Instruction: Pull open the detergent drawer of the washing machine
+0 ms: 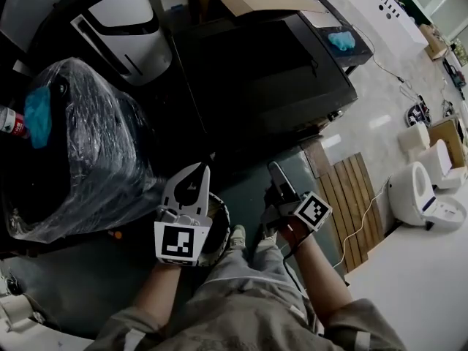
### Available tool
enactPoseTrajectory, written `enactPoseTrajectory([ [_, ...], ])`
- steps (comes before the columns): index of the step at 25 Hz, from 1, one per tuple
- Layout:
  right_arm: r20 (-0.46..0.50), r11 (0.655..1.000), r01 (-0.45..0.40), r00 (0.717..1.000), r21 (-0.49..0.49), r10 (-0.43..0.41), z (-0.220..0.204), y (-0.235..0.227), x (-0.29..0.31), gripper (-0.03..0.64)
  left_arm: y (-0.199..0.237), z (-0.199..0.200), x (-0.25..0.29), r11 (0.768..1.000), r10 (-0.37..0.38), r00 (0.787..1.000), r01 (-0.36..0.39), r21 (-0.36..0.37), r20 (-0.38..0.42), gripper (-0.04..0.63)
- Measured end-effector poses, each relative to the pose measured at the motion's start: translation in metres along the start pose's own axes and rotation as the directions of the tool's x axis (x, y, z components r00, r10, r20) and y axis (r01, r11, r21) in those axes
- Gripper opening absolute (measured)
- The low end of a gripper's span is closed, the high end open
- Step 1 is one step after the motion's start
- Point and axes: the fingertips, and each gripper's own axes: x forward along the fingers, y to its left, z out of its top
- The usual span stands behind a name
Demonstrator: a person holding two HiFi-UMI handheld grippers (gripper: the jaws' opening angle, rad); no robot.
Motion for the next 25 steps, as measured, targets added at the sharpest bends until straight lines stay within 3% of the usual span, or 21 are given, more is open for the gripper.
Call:
enactPoseTrajectory([
  [6, -0.018, 0.997, -0.044, 0.999, 0.066, 0.045, -0.008, -0.031, 0.028, 0.394, 0.009, -0.025, 0.020, 0.999, 0.043, 0.998, -0.045, -0.031, -0.034, 0.015],
  [15, -0.025, 0.980, 0.016, 1.000, 0.197, -0.011, -0.017, -0.090, 0.055, 0.410, 0.006, -0.057, 0.044, 0.996, 0.055, 0.996, -0.060, -0.063, -0.075, 0.015],
  [21, -0.033, 0.979, -0.008, 0.999, 0.204, 0.015, -0.023, -0.109, 0.071, 0.416, 0.011, -0.081, 0.051, 0.997, 0.063, 0.992, -0.066, -0.025, -0.112, 0.015],
  [25, -0.031, 0.973, -0.013, 0.999, 0.232, 0.021, -0.024, -0.115, 0.080, 0.420, 0.015, -0.091, 0.052, 0.994, 0.088, 0.988, -0.095, -0.047, -0.129, 0.015],
])
